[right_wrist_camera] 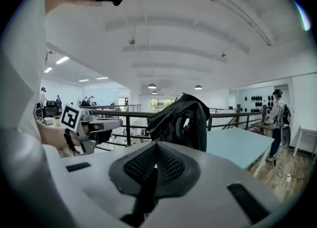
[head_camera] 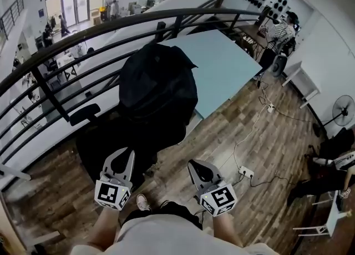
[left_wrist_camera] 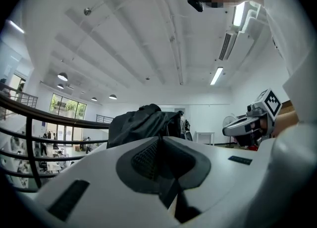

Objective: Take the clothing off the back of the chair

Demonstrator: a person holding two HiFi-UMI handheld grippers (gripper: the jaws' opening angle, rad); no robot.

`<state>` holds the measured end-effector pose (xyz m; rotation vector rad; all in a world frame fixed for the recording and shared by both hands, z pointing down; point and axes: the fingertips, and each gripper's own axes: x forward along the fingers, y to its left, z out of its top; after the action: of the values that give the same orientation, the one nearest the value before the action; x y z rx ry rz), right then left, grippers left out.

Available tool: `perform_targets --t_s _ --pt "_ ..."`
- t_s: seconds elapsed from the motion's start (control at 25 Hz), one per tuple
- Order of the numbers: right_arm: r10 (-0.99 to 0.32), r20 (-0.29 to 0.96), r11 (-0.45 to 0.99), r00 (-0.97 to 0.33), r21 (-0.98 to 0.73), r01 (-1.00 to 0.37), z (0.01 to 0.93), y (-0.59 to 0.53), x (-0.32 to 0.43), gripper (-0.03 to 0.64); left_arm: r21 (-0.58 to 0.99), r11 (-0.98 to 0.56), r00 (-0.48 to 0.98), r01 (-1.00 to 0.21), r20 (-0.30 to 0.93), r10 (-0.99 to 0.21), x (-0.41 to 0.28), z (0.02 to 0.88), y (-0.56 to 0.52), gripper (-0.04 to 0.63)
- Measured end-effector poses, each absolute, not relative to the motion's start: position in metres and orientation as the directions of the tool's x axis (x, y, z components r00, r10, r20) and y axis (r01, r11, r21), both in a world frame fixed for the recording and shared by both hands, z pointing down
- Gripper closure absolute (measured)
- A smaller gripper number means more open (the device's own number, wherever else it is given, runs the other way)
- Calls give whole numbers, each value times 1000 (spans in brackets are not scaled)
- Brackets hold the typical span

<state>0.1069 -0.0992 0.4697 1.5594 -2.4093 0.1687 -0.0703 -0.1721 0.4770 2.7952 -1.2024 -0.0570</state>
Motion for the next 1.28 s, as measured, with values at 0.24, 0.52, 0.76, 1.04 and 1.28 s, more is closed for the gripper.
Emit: perform_targets --t_s 0.24,0.52,0.76,1.04,1.28 --pt "-858 291 455 -424 48 -889 482 -133 112 598 112 -645 652 -756 41 -757 -72 490 -196 552" --pt "-853 224 502 -472 101 -859 460 -186 131 597 -2 -601 601 -799 1 -799 -63 452 -204 552" --pt "-833 132 552 -537 216 -805 416 -207 121 595 15 -508 508 -861 36 -860 -89 453 -197 552" --pt "-833 173 516 -525 583 -628 373 -240 100 472 17 -490 490 -872 17 -872 -88 450 -194 552" --pt "-810 226 490 -541 767 -413 364 -257 66 343 23 -452 452 -892 25 -892 -105 452 -185 552"
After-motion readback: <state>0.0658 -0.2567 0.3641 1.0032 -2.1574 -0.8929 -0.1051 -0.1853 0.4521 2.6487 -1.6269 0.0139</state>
